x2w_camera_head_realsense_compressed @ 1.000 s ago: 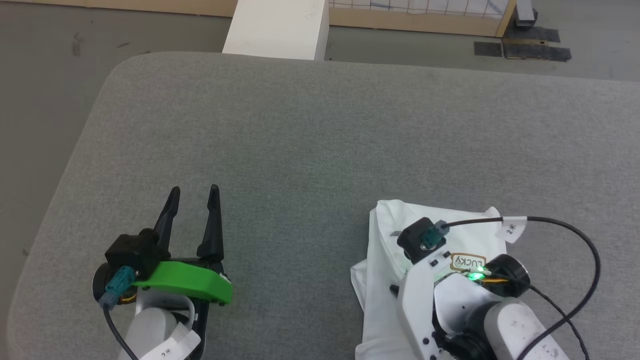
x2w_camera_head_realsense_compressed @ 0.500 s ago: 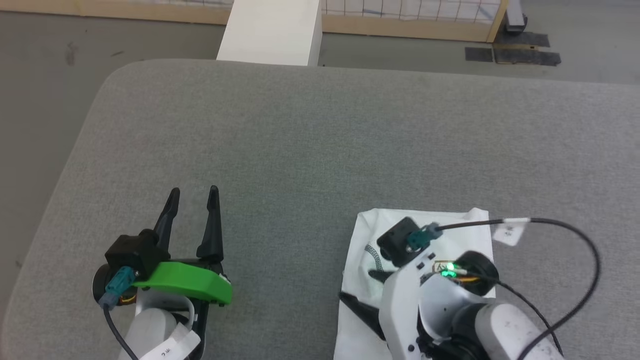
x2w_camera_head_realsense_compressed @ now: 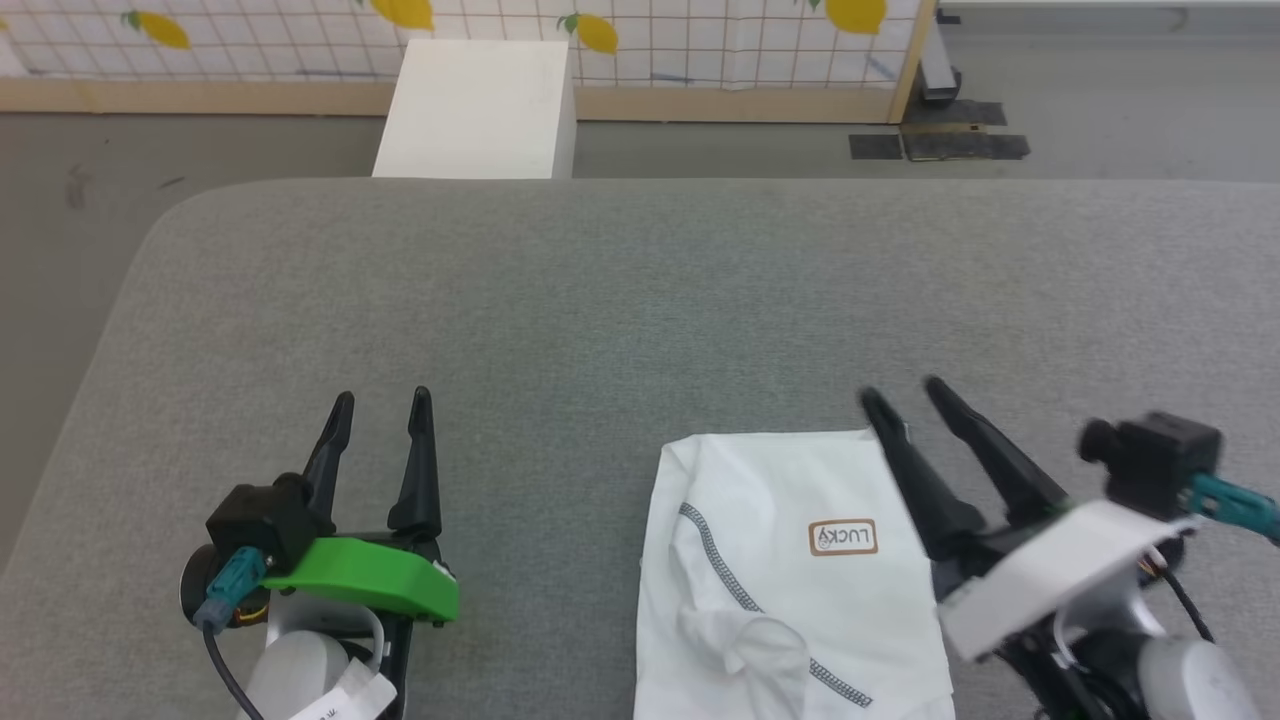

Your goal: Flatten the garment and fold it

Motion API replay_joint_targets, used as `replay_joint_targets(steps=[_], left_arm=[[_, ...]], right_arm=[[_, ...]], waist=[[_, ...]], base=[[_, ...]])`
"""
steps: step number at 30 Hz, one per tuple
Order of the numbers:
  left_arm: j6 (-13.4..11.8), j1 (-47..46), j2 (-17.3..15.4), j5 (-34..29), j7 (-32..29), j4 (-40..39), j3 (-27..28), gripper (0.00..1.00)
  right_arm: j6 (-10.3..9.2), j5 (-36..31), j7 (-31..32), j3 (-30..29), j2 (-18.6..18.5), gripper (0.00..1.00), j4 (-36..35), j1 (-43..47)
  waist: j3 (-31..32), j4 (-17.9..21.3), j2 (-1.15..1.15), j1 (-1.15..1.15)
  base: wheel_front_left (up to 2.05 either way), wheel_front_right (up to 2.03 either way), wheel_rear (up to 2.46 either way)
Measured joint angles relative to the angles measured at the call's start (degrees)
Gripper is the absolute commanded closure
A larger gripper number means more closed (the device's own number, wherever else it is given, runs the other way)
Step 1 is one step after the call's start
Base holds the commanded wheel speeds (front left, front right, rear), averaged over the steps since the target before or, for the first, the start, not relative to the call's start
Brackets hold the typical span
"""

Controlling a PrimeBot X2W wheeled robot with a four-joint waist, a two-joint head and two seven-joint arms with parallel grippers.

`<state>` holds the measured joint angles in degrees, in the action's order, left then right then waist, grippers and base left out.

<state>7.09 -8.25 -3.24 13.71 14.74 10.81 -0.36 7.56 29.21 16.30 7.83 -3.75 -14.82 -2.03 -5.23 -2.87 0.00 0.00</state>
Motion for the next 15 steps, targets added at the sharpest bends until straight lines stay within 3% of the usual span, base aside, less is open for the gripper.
replay_joint_targets(steps=[4, 7, 9, 15], left_arm=[[0.0, 0.0, 0.0, 0.0, 0.0, -0.1, 0.1, 0.00], [0.0, 0.0, 0.0, 0.0, 0.0, -0.1, -0.1, 0.00], [0.0, 0.0, 0.0, 0.0, 0.0, -0.1, -0.2, 0.00], [0.0, 0.0, 0.0, 0.0, 0.0, -0.2, -0.5, 0.00]], right_arm=[[0.00, 2.1, -0.3, -5.7, 0.5, 0.00, 3.1, 2.6], [0.00, 7.2, 0.8, -9.8, 0.7, 0.00, 6.5, 3.9], [0.00, 12.1, 2.0, -11.6, 0.6, 0.00, 9.5, 4.6], [0.00, 15.4, 8.6, -14.4, 0.7, 0.00, 18.2, 4.7]], waist=[[0.3, 0.8, 0.00, 0.00], [0.4, 1.0, 0.00, 0.00], [0.3, 0.9, 0.00, 0.00], [-0.3, 0.1, 0.00, 0.00]], base=[[0.00, 0.00, 0.00], [0.00, 0.00, 0.00], [0.00, 0.00, 0.00], [0.00, 0.00, 0.00]])
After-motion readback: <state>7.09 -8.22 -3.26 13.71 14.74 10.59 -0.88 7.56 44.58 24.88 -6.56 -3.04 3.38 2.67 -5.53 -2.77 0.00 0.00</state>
